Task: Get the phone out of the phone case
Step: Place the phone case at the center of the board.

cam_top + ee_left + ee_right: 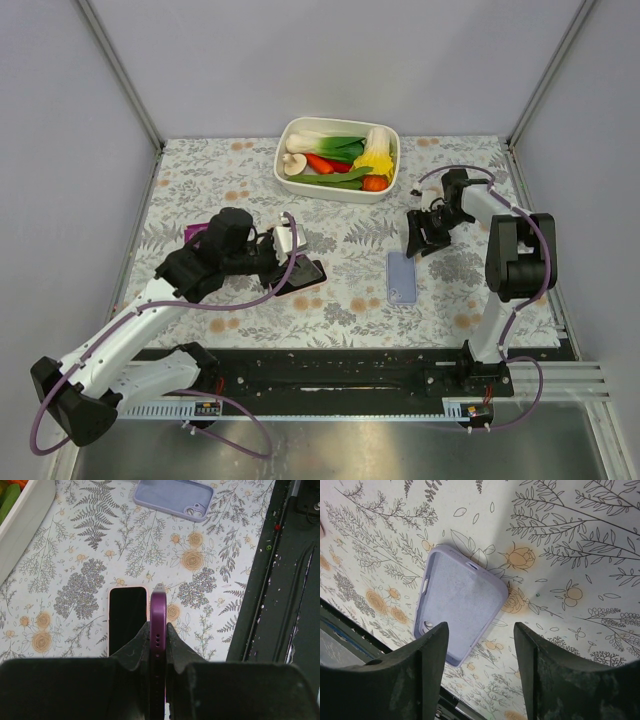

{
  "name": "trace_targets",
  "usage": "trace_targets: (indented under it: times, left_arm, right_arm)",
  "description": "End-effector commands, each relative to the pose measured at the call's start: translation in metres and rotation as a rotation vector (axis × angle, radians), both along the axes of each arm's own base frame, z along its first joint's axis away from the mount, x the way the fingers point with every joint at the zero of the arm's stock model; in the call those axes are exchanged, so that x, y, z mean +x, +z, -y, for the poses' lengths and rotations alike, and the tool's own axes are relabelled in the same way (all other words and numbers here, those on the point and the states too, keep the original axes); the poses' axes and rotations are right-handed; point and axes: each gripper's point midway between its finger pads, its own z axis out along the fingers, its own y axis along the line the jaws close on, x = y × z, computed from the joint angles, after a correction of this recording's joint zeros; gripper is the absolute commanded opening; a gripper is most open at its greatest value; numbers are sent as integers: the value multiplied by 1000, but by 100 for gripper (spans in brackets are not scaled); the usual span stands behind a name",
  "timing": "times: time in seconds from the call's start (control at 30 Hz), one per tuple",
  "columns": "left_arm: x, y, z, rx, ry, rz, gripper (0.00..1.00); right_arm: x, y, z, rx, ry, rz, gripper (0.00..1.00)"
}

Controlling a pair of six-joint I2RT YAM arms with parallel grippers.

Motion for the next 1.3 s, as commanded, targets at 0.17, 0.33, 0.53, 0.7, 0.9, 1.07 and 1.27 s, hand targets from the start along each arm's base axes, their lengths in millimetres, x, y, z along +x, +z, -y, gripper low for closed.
trace_targets:
  times: [0.17,0.33,0.53,0.7,0.9,1.07,1.27]
  left_arm:
    - [9,32,12,-85,-14,72,0]
    - [12,32,13,-90,-3,75,0]
    - [16,32,14,-93,12,74,0]
    - [22,34,13,-90,41,83,0]
    - [30,38,13,-94,71,92,0]
    - [36,42,20,-100,63,80,0]
    - [40,45,26,-103,37,65,0]
  right_arm:
    - [16,56,-1,22,13,216,72]
    - [11,94,-11,81,33,351,77]
    - [-6,134,-28,79,119,521,87]
    - [-17,161,-40,-73,220,729,91]
    - [-27,198,-53,-80,241,908,100]
    - [-37,212,-74,20,248,899,100]
    - [-48,209,-99,90,304,849,100]
